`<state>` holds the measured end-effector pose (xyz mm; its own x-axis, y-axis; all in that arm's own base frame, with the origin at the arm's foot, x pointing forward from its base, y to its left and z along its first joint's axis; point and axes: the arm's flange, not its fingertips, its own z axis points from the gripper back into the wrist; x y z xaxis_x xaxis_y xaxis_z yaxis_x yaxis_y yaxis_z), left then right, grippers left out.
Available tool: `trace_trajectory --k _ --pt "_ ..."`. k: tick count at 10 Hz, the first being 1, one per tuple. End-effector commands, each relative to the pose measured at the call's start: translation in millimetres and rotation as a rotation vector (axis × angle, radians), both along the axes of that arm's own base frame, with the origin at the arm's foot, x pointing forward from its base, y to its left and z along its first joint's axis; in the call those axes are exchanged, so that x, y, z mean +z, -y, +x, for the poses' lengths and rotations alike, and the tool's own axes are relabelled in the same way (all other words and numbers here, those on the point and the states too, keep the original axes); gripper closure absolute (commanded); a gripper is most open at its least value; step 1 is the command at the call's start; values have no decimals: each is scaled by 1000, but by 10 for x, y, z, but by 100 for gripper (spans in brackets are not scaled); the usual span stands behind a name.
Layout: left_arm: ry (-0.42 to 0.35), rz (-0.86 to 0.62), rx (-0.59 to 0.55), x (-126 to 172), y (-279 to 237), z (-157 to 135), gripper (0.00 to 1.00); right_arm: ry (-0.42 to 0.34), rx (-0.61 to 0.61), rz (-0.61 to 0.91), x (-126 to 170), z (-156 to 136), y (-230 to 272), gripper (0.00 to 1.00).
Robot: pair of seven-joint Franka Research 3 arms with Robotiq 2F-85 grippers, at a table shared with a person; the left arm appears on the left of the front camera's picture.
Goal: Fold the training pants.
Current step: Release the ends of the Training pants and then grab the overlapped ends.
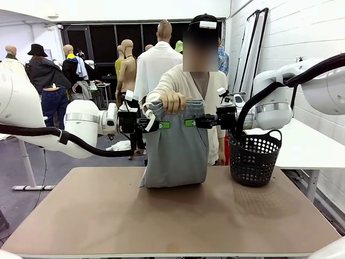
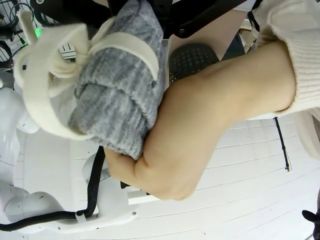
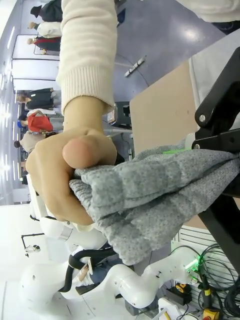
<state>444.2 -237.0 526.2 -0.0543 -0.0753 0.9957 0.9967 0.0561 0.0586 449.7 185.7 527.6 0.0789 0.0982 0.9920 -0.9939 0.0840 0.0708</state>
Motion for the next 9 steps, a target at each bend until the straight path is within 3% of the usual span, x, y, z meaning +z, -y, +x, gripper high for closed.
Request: trace_trajectory --k 1,9 --pt "-1 -19 14 9 -9 -41 100 5 2 9 20 -9 -9 100" --pt "-1 -19 14 9 -9 -41 100 5 2 9 20 -9 -9 100"
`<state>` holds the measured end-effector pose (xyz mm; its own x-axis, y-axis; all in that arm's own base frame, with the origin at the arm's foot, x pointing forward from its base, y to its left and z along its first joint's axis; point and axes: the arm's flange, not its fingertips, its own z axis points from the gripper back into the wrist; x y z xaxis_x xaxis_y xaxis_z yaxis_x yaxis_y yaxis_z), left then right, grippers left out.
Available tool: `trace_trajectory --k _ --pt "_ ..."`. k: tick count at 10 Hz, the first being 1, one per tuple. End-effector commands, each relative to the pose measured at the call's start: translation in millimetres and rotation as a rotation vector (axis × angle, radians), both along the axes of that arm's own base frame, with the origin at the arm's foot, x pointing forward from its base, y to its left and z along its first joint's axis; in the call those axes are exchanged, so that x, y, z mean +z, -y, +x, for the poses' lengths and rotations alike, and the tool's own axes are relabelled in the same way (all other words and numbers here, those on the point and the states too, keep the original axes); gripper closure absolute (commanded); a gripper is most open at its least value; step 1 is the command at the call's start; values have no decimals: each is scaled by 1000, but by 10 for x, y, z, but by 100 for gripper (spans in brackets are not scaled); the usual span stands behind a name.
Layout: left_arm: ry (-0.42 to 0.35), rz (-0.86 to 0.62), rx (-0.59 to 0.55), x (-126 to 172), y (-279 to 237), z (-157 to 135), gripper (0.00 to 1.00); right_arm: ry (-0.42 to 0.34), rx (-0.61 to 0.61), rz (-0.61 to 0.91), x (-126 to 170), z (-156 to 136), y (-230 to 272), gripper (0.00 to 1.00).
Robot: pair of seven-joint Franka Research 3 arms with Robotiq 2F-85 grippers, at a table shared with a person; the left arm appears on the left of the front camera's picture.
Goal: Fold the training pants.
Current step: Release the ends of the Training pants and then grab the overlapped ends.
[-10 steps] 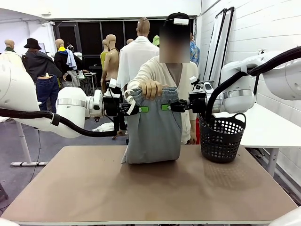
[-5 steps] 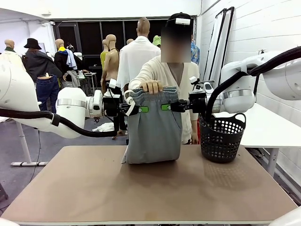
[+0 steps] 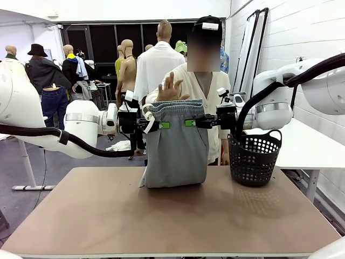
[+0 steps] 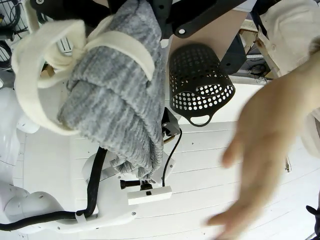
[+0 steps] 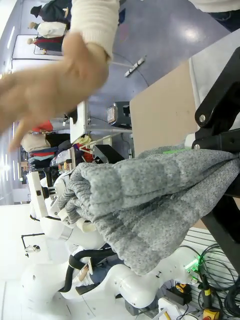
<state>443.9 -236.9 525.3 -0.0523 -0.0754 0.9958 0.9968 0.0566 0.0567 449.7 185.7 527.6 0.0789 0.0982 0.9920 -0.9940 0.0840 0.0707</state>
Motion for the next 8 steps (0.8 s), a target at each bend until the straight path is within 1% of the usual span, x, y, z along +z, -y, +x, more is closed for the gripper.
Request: trace_trajectory --k 1,8 --pt "1 -19 13 18 -7 -37 100 5 2 9 20 -9 -8 100" --pt "1 -19 13 18 -7 -37 100 5 2 9 20 -9 -8 100"
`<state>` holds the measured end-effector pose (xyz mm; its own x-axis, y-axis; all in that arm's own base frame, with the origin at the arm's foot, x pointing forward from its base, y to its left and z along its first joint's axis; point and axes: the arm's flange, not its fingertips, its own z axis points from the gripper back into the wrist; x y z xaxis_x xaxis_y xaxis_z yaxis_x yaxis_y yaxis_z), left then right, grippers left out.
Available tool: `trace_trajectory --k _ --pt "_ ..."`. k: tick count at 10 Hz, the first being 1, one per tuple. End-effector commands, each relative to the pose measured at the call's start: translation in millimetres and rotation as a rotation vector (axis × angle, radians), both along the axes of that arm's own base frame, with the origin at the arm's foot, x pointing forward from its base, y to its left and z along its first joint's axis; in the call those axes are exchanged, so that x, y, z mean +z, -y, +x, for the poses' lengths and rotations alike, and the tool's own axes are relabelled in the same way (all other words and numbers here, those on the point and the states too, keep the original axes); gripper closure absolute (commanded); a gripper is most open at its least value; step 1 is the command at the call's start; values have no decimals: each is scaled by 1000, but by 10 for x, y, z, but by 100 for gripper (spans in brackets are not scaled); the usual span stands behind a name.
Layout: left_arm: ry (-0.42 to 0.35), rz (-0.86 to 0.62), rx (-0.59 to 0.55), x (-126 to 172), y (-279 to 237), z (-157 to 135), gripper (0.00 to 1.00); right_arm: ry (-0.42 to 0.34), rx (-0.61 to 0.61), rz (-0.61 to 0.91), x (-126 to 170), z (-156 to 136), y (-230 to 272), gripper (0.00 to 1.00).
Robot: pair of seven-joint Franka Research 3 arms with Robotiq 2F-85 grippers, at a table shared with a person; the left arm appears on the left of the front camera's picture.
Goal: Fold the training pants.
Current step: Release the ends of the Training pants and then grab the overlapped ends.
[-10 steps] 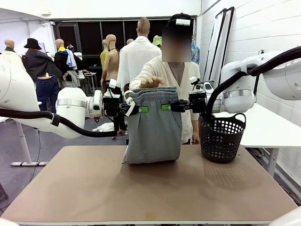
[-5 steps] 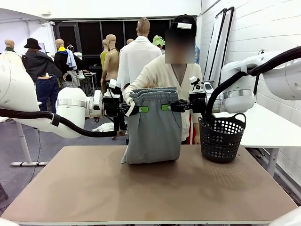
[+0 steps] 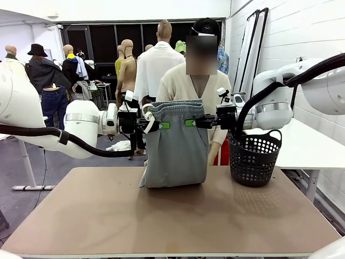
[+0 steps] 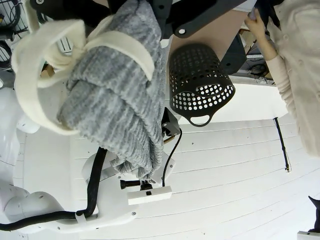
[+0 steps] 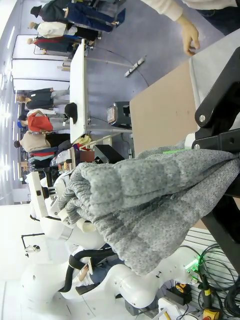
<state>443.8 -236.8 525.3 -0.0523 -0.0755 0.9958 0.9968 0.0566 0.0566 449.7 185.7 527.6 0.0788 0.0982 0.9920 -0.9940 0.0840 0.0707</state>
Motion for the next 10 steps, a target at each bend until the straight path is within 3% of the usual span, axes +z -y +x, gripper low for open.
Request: trace_trajectory --k 1,10 --pt "1 -19 13 18 -7 -36 100 5 2 9 20 -9 -8 100" --pt "1 -19 13 18 -7 -36 100 5 2 9 20 -9 -8 100"
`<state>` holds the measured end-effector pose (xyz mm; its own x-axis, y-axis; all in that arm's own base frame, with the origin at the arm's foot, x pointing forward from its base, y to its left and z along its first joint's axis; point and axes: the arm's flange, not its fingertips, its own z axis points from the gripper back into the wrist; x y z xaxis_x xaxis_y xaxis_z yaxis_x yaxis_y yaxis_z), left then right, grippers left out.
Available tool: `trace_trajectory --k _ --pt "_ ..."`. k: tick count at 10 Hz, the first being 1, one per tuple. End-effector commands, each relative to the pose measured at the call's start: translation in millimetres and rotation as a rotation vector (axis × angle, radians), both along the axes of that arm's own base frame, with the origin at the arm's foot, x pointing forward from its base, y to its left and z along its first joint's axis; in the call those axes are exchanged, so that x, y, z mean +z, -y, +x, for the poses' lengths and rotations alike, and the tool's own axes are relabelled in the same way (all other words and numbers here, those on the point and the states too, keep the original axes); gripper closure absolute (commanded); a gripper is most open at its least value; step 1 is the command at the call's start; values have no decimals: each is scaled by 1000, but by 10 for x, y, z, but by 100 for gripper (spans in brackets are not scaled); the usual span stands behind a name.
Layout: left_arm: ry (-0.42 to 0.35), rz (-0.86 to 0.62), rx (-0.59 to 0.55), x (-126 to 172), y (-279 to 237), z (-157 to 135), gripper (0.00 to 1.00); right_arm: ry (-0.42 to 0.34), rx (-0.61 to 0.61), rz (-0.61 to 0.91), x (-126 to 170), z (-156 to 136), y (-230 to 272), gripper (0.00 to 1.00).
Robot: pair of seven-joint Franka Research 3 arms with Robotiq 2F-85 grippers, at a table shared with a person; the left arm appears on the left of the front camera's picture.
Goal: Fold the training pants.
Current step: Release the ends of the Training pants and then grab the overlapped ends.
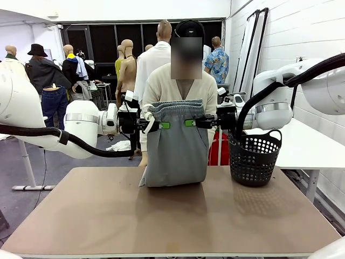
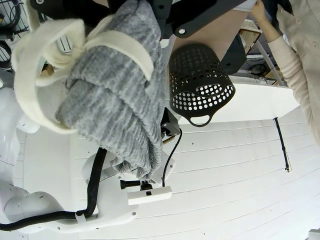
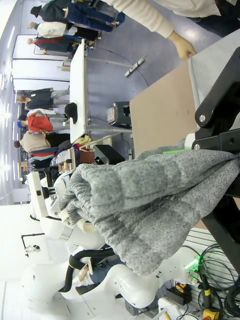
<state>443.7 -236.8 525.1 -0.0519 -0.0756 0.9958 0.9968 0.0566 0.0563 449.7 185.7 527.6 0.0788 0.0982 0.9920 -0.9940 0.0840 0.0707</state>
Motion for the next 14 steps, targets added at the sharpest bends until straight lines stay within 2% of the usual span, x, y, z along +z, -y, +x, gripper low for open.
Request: trace_trajectory --k 1,14 --pt "2 -19 13 20 -7 -35 100 5 2 9 20 -9 -8 100" --pt "2 -19 13 20 -7 -35 100 5 2 9 20 -9 -8 100"
